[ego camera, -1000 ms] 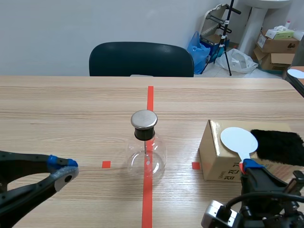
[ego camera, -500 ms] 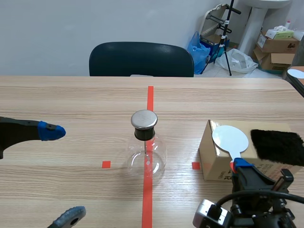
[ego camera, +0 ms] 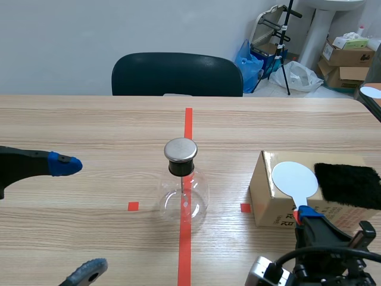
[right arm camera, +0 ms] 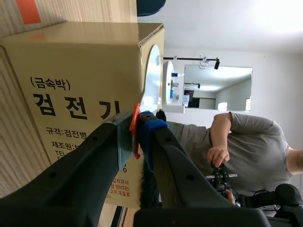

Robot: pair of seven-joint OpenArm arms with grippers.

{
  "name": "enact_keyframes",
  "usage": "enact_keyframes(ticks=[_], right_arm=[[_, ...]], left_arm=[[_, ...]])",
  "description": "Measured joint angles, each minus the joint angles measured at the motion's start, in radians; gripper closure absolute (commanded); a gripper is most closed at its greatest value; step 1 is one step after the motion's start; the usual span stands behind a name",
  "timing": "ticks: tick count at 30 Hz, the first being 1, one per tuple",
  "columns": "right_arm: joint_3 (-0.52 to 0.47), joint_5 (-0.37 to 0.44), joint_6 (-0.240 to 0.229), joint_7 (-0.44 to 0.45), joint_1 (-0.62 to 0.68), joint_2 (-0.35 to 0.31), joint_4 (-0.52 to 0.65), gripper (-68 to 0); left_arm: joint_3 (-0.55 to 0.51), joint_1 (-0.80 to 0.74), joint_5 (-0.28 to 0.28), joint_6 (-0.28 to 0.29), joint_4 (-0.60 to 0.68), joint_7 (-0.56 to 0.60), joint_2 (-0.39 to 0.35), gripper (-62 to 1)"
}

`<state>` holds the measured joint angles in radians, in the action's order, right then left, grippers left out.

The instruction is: Do the electroscope experiment

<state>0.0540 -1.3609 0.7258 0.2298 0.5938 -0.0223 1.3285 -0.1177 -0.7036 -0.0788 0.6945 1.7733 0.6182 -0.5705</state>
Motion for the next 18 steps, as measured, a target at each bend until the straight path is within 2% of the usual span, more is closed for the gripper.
enact_keyframes(ticks=[8, 18], right_arm=[[0.0, 0.0, 0.0, 0.0, 0.0, 0.0, 0.0, -2.0], [0.0, 0.001, -0.001, 0.0, 0.0, 0.0, 0.0, -43.1]], left_arm=[[0.0, 0.0, 0.0, 0.0, 0.0, 0.0, 0.0, -62.3], [0.0, 0.0, 0.0, 0.0, 0.0, 0.0, 0.0, -62.3]])
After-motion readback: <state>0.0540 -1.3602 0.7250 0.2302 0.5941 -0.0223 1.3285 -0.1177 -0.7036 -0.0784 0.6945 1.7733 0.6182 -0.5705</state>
